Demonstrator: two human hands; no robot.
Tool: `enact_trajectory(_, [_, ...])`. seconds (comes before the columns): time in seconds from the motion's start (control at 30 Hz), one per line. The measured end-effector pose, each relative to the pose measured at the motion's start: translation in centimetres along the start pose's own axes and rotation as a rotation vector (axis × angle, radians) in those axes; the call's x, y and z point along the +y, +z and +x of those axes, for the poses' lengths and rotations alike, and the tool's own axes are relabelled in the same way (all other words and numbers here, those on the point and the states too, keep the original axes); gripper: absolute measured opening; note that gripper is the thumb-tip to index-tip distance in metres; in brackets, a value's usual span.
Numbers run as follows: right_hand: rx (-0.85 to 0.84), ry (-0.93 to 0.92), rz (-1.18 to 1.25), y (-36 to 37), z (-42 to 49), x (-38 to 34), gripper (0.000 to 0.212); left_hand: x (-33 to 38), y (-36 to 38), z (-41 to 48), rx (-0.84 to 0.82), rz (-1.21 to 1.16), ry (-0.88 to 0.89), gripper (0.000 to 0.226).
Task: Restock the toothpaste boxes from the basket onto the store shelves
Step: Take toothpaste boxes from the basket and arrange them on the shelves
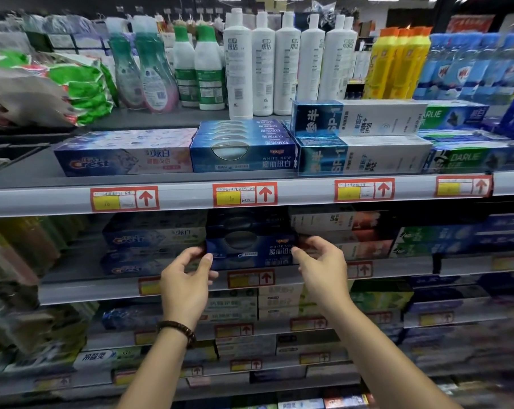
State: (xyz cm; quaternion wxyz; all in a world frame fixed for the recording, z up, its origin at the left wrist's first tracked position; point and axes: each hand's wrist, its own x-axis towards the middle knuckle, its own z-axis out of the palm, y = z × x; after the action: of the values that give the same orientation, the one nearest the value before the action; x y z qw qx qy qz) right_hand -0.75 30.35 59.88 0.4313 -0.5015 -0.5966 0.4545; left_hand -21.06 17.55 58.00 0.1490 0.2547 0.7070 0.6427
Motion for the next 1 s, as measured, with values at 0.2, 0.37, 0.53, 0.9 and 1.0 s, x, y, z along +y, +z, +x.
enact_trajectory(0.2, [-0.019, 0.007, -0.037, 0.7, 0.4, 0.2, 0.071, -0.1, 0.0, 0.5, -0.029, 0.100, -0.025, 0.049])
enact_trajectory(0.37, [-0.023, -0.013, -0.068, 1.0, 0.4, 0.3, 0.074, -0.2, -0.1, 0.7, -0.031, 0.206, 0.006, 0.059])
enact_trajectory(0.53, [-0.036, -0.035, -0.097, 1.0, 0.3, 0.5, 0.074, -0.2, 0.0, 1.0, -0.044, 0.280, 0.058, 0.066])
enact_trajectory(0.9, [-0.041, -0.044, -0.108, 1.5, -0.1, 0.6, 0.079, -0.8, 0.3, 1.8, -0.088, 0.332, 0.061, 0.052])
enact_trajectory(1.0, [-0.039, -0.026, -0.108, 1.5, 0.0, 0.6, 0.078, -0.6, 0.3, 1.4, -0.095, 0.296, 0.071, 0.064])
